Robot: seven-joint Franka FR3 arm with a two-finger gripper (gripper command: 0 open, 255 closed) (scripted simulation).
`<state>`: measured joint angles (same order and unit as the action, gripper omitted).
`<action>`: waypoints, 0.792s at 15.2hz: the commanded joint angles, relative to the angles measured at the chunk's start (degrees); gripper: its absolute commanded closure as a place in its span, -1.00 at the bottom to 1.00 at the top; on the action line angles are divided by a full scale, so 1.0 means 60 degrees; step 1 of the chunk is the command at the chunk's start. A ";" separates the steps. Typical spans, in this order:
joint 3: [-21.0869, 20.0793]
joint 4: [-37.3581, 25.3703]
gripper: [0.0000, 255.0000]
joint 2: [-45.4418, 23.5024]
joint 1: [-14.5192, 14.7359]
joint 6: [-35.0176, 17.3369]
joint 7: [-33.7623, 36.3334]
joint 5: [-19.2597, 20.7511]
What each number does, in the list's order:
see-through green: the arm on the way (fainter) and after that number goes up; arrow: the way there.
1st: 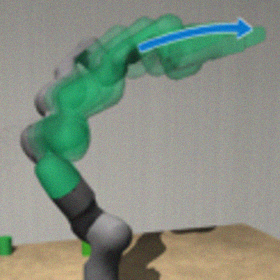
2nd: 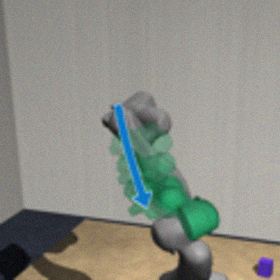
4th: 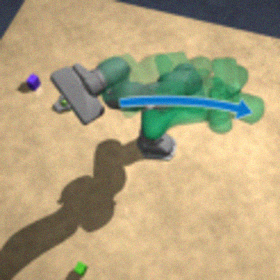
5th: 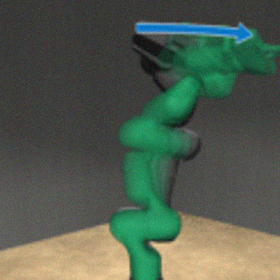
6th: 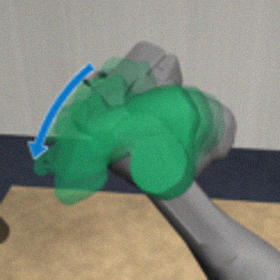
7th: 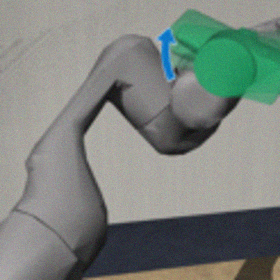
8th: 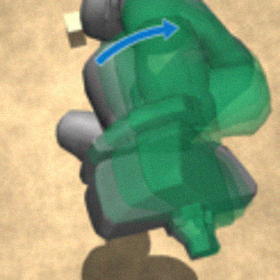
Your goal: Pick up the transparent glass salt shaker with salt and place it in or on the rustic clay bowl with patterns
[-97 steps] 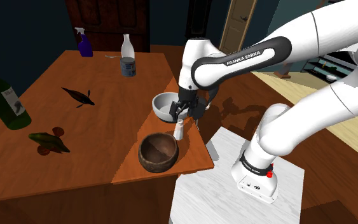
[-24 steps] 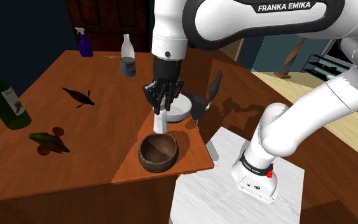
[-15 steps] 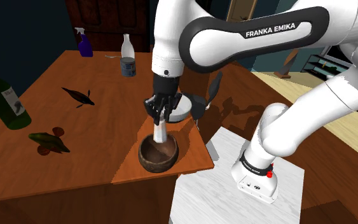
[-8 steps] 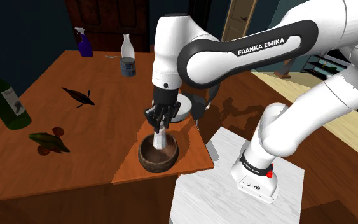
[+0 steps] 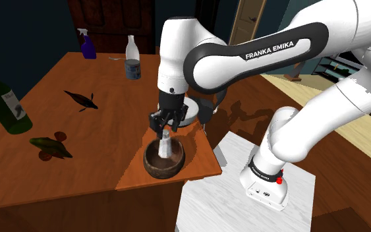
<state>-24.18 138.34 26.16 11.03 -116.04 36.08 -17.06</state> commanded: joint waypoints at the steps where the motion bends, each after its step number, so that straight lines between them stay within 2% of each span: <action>1: 0.0000 0.0000 -1.00 0.0000 0.0000 -0.0001 0.0000 0.0000; 5: 0.0000 0.0000 -1.00 0.0000 0.0000 -0.0001 0.0000 0.0000; 9: 0.0291 -0.0944 -1.00 0.0321 -0.0064 0.1276 0.0013 0.0146; 12: 0.0292 -0.0943 -1.00 0.0321 -0.0063 0.1276 0.0013 0.0146</action>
<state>-22.45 132.92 28.07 10.66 -108.66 36.11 -16.22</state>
